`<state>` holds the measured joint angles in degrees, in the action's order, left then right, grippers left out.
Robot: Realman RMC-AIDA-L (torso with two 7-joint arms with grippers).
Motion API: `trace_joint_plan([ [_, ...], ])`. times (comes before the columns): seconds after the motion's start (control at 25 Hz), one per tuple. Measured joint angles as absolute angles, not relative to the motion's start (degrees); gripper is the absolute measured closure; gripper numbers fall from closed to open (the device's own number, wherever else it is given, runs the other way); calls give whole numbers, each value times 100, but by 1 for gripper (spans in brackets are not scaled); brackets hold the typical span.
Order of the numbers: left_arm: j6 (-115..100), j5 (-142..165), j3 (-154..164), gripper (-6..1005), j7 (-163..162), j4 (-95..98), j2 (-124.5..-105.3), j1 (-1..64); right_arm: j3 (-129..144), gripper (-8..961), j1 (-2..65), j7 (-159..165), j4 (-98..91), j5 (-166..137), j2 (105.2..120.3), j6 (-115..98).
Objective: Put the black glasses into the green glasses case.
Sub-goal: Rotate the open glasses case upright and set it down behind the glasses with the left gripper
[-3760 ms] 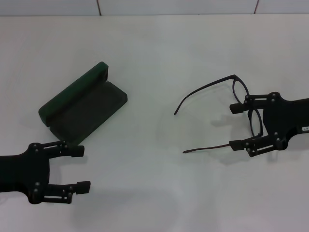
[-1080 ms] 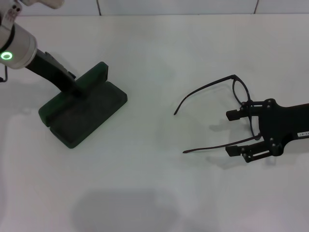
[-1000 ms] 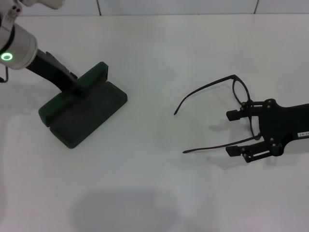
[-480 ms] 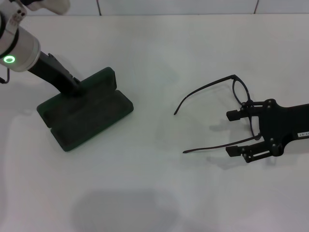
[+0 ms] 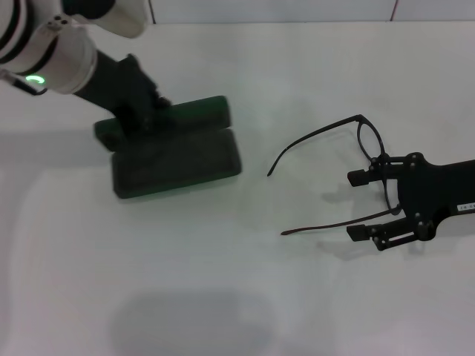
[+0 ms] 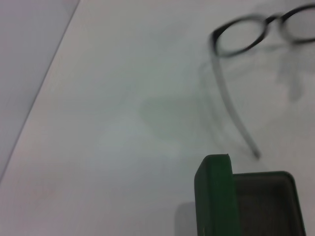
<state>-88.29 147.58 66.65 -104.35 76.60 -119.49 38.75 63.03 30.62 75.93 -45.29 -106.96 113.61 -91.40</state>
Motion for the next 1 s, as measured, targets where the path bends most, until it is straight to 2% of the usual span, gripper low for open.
trace_joint_plan([
  [0.2, -8654, 14216, 6906, 763, -9466, 7621, -11973, 3886, 6287, 96, 3052, 7575, -4525, -10696, 11374, -9166],
  [1.0, -7974, 14304, 7566, 722, -9481, 7201, -11976, 3797, 6302, 95, 2969, 7549, -4527, -10696, 11391, -9169],
])
